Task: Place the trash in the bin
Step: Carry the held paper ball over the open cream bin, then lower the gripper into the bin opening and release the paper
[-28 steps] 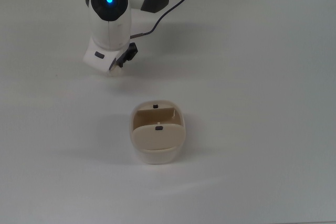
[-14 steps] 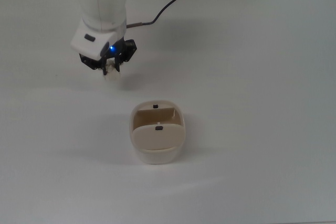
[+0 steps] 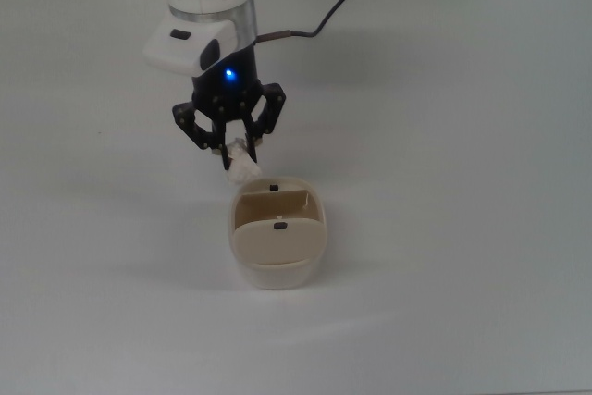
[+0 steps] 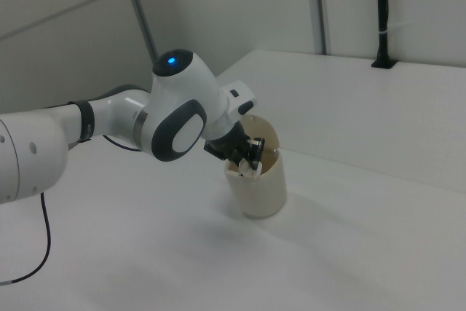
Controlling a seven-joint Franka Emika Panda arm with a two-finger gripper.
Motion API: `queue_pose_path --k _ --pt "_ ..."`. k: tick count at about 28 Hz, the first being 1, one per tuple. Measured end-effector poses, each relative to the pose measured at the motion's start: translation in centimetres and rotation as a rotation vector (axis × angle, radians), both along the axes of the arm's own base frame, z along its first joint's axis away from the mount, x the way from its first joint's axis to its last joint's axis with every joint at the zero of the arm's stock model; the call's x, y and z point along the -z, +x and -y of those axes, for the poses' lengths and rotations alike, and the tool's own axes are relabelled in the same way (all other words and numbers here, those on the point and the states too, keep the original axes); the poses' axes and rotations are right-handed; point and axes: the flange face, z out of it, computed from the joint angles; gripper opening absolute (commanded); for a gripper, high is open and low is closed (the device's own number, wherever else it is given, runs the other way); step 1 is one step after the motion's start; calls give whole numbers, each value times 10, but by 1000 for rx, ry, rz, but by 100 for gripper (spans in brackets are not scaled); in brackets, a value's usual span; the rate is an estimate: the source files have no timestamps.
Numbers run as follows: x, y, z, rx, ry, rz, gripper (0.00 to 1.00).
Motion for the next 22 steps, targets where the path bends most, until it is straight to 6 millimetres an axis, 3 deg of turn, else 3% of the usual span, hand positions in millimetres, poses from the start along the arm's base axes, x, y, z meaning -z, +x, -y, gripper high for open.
queue_pose_path --k 5,7,8,14,22 --pt "3 10 -17 -11 3 103 59" --pt "6 14 -20 -4 6 133 81" --pt "9 16 -21 2 8 144 99" --pt "27 22 -22 63 35 150 100" --pt "27 16 -24 83 54 23 100"
